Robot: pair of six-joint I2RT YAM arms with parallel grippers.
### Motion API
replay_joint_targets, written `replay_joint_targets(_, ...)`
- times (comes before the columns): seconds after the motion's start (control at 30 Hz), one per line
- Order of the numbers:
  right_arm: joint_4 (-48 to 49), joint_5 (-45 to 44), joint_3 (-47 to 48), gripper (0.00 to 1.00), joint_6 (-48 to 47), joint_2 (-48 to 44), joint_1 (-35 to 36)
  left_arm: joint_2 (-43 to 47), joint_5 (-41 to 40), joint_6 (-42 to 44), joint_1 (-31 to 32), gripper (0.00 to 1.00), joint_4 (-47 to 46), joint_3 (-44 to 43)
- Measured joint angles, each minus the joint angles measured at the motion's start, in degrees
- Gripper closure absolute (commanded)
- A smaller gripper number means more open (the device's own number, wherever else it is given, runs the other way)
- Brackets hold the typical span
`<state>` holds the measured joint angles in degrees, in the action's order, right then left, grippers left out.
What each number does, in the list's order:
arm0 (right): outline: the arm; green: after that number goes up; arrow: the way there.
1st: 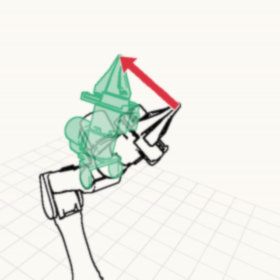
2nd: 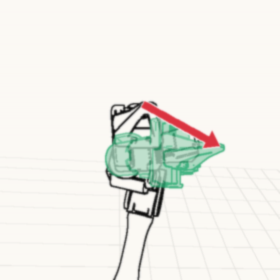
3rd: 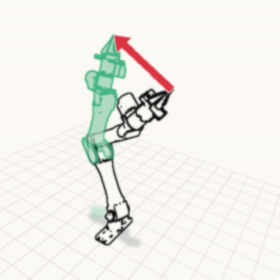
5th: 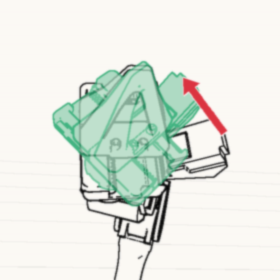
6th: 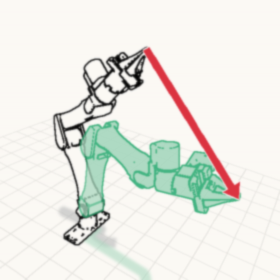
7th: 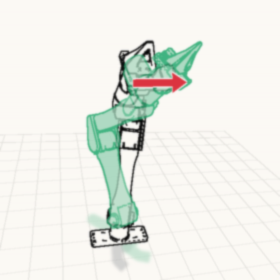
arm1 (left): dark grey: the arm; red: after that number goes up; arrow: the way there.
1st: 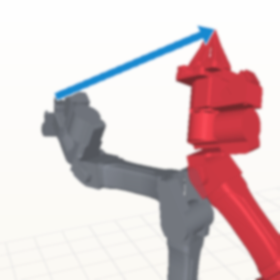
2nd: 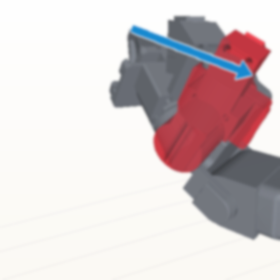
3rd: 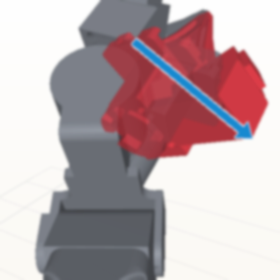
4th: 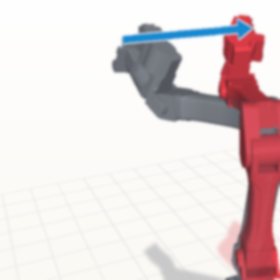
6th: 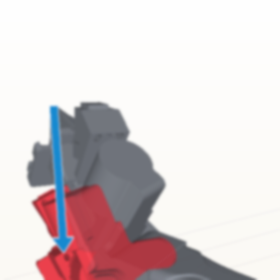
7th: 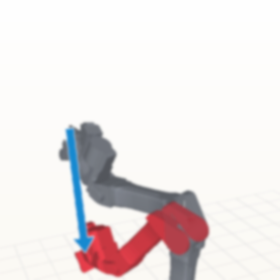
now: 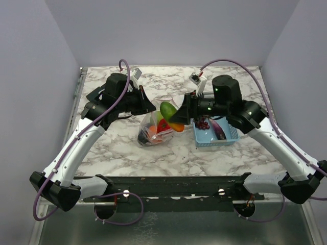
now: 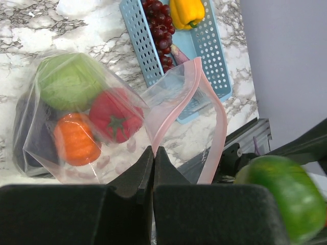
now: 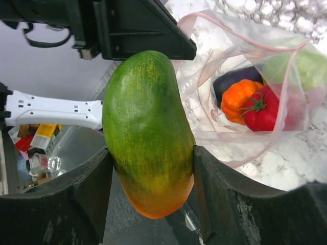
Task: Place the food in the zip-top bag and seal the zipper
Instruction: Place the fake fruit in the zipper food storage bag.
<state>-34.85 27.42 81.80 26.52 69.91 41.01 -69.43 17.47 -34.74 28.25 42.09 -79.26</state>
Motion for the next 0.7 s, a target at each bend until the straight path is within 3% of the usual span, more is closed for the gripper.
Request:
replay_joint_targets(0.23, -3.4, -6.5, 2.4, 0.99, 2.0, 7.0, 4.4, 0.1, 0.0, -0.2, 0.0, 1.00, 0.0, 0.0)
replay_joint_targets(0.7, -6.0, -13.0, 2.5, 0.99, 10.0, 13.0, 4.8, 2.0, 0.0, -0.4, 0.1, 1.00, -0.6, 0.7)
